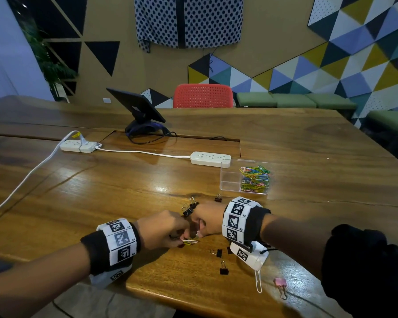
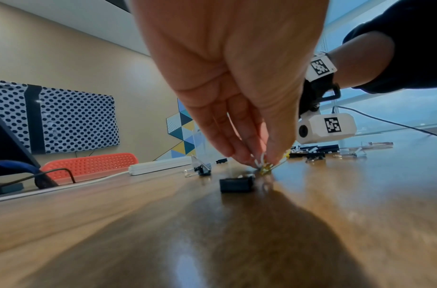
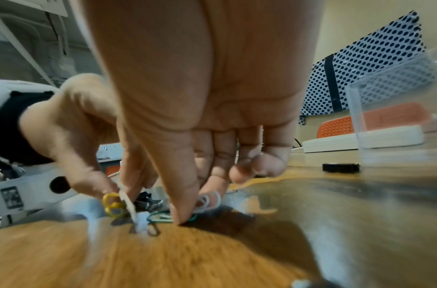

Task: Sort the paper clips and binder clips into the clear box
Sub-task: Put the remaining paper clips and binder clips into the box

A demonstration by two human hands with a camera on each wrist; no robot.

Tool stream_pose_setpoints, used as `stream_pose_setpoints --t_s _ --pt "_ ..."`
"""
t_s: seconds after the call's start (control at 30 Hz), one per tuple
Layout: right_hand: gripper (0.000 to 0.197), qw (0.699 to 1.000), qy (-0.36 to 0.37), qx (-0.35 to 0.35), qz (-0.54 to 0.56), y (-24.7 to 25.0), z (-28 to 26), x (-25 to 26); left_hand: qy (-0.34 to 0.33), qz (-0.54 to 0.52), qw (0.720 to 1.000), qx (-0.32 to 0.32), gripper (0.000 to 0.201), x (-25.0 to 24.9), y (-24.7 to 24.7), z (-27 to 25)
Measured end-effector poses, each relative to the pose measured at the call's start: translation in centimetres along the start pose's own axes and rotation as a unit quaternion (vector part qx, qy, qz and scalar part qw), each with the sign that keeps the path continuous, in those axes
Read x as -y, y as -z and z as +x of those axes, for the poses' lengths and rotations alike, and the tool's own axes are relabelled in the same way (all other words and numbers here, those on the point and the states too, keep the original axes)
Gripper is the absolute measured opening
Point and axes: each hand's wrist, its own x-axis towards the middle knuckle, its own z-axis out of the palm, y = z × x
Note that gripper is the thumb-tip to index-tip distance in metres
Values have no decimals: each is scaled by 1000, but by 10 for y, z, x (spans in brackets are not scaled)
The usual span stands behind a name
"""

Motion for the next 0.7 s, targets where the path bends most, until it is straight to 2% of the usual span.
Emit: stream_pose_setpoints --t_s 0.17,0.23,0.4,0.6,0.7 --pt "19 999 -21 38 0 -2 -17 -15 -3 23 1000 -1 19 2 6 2" --pt "19 998 -47 31 -3 5 -30 -25 3 22 1000 -11 19 0 11 8" --pt "10 987 -128 -91 37 40 -54 -72 18 9 996 -84 17 -5 33 48" --pt "6 949 -226 -215 46 77 -69 -120 9 -3 990 -139 14 -14 72 123" --pt "29 929 -267 -251 48 78 -68 -135 30 -2 986 -162 12 -12 85 153"
